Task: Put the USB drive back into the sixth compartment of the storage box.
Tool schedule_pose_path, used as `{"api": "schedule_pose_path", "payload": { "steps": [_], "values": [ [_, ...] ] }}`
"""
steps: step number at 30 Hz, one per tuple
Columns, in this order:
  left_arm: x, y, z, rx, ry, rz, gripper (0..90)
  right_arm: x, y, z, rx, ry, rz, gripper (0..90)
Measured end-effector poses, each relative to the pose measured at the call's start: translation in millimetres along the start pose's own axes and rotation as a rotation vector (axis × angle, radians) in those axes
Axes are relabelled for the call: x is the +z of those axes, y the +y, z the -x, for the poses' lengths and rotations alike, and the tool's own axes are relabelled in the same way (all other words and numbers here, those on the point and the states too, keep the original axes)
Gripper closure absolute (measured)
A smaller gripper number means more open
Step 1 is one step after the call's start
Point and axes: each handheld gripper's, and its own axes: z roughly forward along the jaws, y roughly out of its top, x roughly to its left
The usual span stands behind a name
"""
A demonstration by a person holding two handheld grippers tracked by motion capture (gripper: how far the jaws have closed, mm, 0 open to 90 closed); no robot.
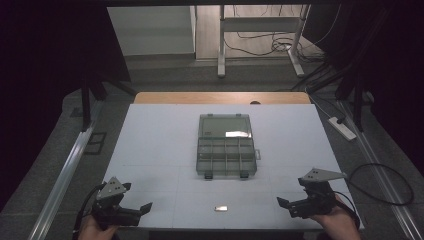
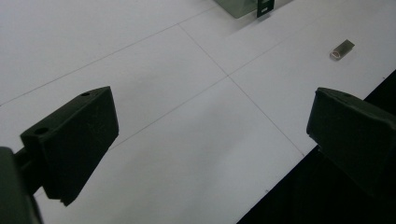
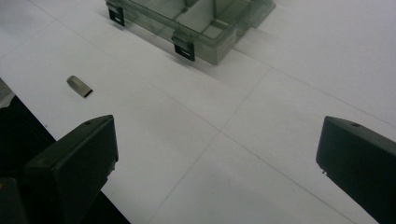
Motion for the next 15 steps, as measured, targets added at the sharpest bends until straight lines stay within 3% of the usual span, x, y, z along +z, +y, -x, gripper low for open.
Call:
{"api": "schedule_pose_path", "payload": {
  "steps": [5, 15],
  "values": [
    [0.1, 0.0, -0.3, -0.001, 0.0, -0.003, 2.3, 5.5, 6.0, -3.8, -0.004, 0.027, 0.013, 0.0],
    [0.4, 0.1, -0.2, -0.003, 0.0, -0.005, 2.3, 14.0, 12.9, -9.8, -0.05, 0.046, -0.026, 0.0]
  ]
}}
